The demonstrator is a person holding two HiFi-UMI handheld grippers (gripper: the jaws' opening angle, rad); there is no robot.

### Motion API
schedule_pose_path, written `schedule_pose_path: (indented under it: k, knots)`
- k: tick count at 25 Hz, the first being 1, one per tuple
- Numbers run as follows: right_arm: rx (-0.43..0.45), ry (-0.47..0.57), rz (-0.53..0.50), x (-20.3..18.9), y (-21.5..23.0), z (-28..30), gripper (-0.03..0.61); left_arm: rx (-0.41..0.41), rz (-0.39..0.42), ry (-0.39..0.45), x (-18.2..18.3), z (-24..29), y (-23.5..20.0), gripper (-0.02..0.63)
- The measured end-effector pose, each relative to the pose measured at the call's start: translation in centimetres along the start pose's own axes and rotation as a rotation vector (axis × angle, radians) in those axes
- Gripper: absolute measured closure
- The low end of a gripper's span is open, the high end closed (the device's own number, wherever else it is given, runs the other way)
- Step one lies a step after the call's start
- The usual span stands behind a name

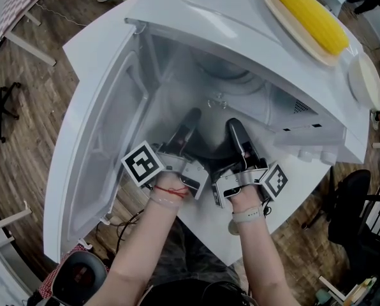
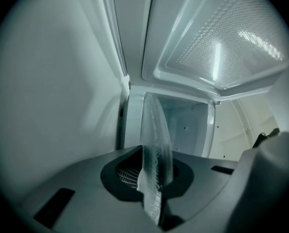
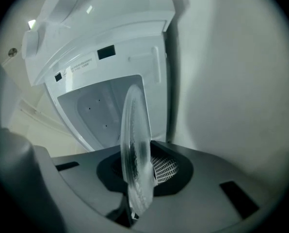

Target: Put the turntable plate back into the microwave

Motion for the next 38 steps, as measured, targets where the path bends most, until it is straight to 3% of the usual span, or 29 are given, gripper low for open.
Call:
schedule_pose_path:
  k: [10,26,32,38]
  knots:
    - [-0.034,-0.053,-0.05,-1.6,0.7,-0.9,0.529,0.005,0.043,-0.007,0.6,1.1,0.0,0.581]
    - [-0.025,0.041,-0.052,-0.7,0.2,-0.2,0.537,0.005,0.063,-0.054,0.9,2.6,-0.3,0.581]
    - [-0.011,0.056,-0.052,-0.2,0.3,0.0,0.538,-0.04,0.036,-0.052,0.5,1.8,-0.4,0.581]
    - [0.003,0.058,-0.061,-0.1,0.2,0.2,0.537,-0.022,0.074,-0.058,0.3,1.2,0.0,0.581]
Point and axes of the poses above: the fingertips, and each gripper's own axes: z forward along the fingers, y to its right, x out of its top, the point moved 5 cm from there along -z, backward along the fingers, and after that the axes turned 14 degrees about -x, right-handed, at the moved point
